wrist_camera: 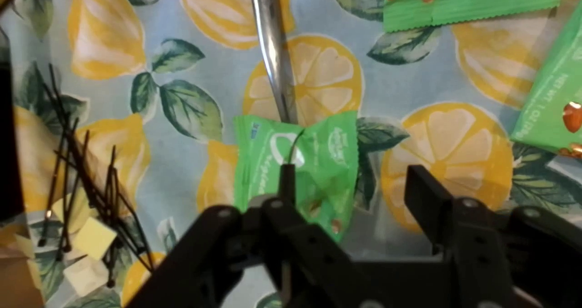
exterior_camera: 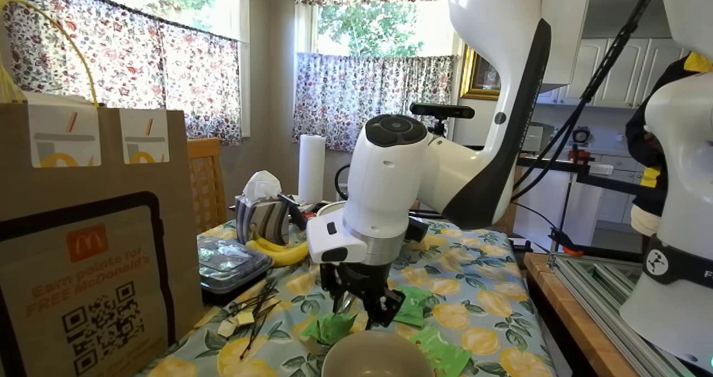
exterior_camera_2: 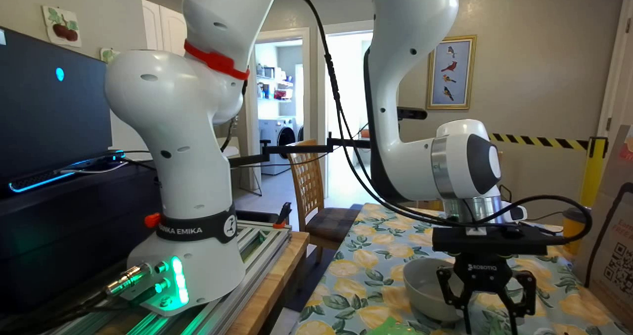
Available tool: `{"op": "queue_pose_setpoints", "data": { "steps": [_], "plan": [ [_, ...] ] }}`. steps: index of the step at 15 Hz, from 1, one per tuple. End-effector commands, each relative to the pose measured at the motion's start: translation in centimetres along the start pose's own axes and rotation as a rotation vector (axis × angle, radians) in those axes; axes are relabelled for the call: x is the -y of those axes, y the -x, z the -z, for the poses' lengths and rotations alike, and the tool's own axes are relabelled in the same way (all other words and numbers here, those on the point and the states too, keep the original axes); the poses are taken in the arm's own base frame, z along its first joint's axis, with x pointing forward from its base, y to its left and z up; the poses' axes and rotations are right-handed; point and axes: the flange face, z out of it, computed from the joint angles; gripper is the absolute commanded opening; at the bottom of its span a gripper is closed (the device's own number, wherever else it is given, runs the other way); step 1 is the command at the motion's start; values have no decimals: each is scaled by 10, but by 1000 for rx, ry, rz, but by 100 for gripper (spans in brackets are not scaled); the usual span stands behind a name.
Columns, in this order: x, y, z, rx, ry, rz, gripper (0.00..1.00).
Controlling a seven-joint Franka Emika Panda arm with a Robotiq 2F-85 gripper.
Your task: Put one green sachet on the silver spoon then use the spoon to place the sachet in the grey bowl.
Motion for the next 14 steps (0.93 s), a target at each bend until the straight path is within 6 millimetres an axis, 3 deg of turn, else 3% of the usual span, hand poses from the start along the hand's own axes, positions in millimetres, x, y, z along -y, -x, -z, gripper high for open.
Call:
{"op": "queue_pose_setpoints", "data": {
  "steps": [1,6,10,11,14],
  "plan": [
    [1,24,13,14,-11,-67,98],
    [3,67,4,23,-59,-167,100],
    [-1,92,-10,34,-49,-133,100],
    [-3,81,-9,44,-52,-164,100],
    [-5,89,-11,44,-51,-167,100]
  ]
}}
